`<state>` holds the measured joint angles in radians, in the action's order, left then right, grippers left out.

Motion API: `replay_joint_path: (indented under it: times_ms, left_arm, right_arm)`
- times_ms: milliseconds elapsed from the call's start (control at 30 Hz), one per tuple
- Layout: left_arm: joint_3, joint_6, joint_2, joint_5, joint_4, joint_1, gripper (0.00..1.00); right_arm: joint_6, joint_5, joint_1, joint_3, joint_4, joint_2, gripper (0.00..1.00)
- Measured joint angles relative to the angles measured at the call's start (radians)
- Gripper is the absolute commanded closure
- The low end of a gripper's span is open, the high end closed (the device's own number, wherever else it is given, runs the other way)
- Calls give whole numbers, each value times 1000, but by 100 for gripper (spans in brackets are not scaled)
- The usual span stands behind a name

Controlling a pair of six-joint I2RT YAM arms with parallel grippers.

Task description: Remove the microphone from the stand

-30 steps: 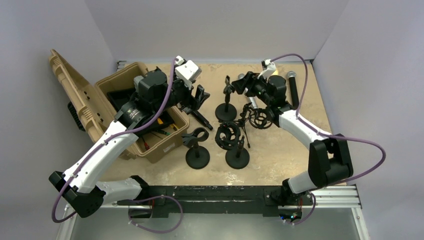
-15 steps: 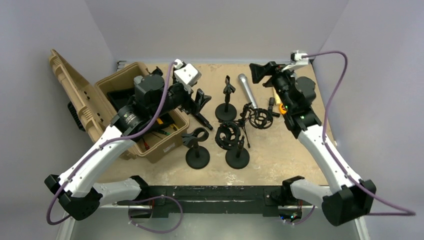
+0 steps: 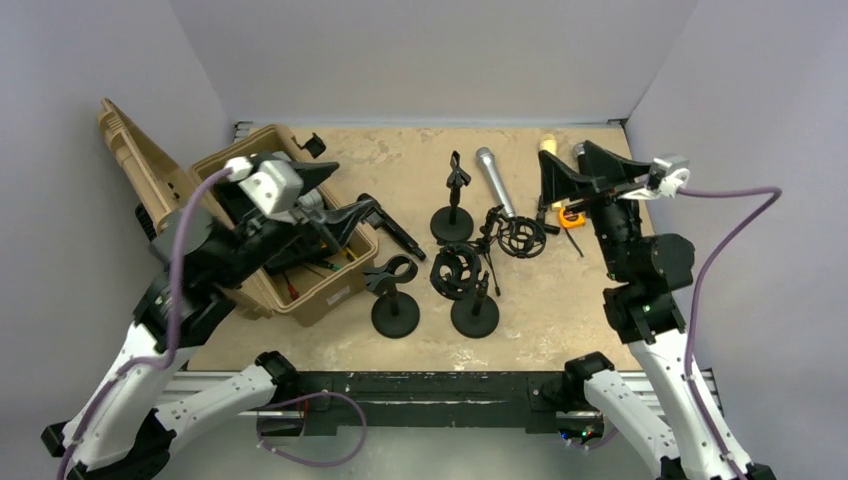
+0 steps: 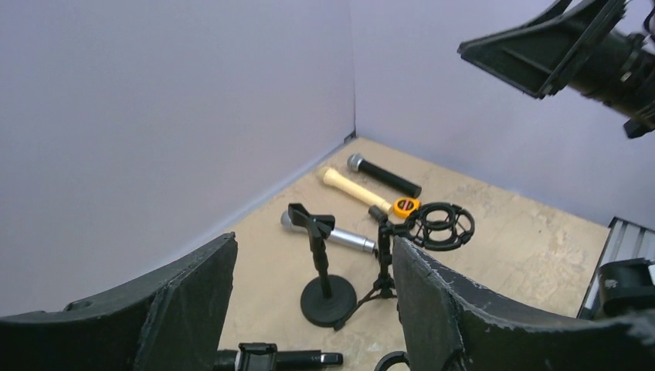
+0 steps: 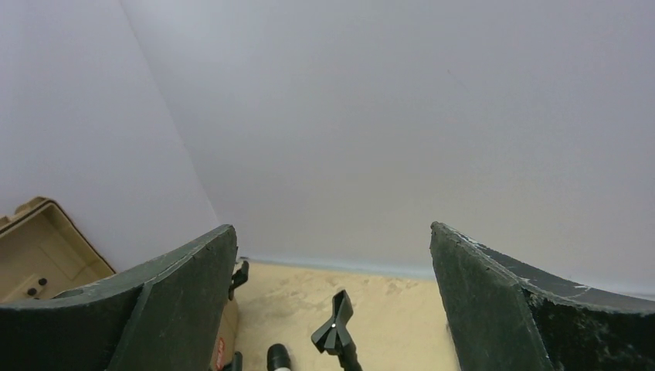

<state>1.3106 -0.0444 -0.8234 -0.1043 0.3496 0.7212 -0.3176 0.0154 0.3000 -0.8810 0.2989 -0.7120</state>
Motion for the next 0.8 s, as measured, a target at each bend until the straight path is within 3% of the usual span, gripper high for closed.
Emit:
replay_joint_path:
  times_ms: [300,800]
  left_arm:
    - [6,43,201,-33,9,0,26]
    - [3,60,314,12,77,0,25]
  right_arm:
    - [7,-53,0,16,3,69,1]
    - [-3,-160,0,19,-18,230,1]
